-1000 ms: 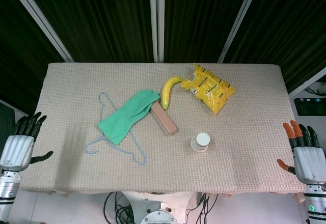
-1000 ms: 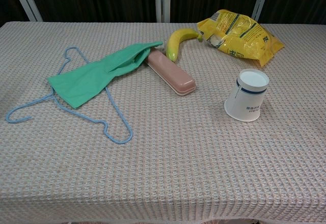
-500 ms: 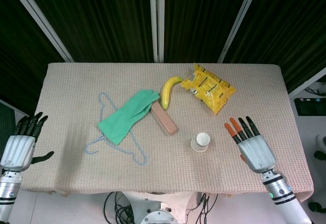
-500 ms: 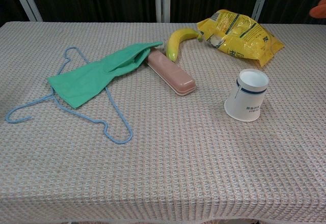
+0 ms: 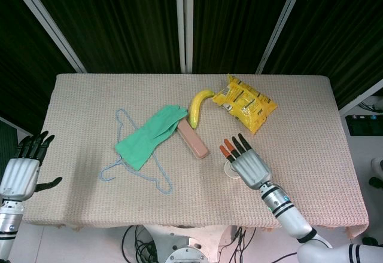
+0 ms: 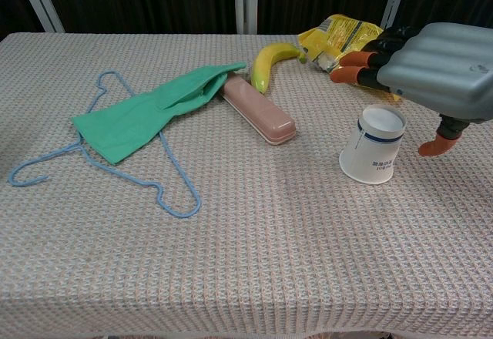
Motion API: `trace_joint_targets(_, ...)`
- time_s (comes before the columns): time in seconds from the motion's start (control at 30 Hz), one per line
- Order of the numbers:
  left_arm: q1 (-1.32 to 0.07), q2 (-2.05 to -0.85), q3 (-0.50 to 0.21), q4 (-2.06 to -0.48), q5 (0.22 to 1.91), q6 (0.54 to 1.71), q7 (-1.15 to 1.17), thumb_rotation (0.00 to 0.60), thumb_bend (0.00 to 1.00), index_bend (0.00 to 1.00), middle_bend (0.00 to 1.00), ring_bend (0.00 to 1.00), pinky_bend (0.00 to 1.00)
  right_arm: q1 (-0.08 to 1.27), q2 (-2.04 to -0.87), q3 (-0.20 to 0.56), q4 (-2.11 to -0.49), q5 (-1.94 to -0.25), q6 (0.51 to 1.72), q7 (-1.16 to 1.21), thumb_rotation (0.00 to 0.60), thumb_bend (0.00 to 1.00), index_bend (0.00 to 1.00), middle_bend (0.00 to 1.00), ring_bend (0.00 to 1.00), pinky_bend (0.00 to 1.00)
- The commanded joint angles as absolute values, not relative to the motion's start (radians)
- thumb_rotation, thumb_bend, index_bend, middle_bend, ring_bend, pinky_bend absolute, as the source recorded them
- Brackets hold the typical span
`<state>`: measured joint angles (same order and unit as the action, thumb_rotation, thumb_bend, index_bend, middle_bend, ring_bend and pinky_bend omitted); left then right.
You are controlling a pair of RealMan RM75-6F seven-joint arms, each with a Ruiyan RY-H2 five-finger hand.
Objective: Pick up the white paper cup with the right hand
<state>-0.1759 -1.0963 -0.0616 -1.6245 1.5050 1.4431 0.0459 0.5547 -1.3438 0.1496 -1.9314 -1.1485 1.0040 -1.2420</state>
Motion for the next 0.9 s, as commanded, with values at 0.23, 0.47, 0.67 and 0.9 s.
trace_joint_targets(0.23, -0.175, -1.095, -0.063, -1.622, 1.504, 1.445, 0.034, 0.600, 0.06, 0.02, 0.00, 0.00, 0.00, 0.625, -1.412, 0.094, -1.875, -1.095, 1.042, -1.309, 0.600, 0.02, 0.09, 0.19, 0.00, 0.00)
trace_joint_targets(0.47, -0.175, -1.095, -0.061, -1.622, 1.504, 1.444, 0.036, 0.600, 0.06, 0.02, 0.00, 0.00, 0.00, 0.636, -1.424, 0.062, -1.842, -1.165, 1.082, -1.263, 0.600, 0.05, 0.46, 0.42, 0.02, 0.00)
trace_joint_targets(0.67, -0.176, -1.096, -0.061, -1.622, 1.503, 1.441, 0.038, 0.600, 0.06, 0.02, 0.00, 0.00, 0.00, 0.629, -1.403, 0.048, -1.831, -1.230, 1.116, -1.179, 0.600, 0.07, 0.60, 0.51, 0.09, 0.00)
trace_joint_targets(0.9, -0.178, -1.099, -0.061, -1.620, 1.500, 1.436, 0.042, 0.600, 0.06, 0.02, 0.00, 0.00, 0.00, 0.560, -1.354, 0.081, -1.806, -1.346, 1.206, -0.733, 0.600, 0.08, 0.62, 0.51, 0.11, 0.00)
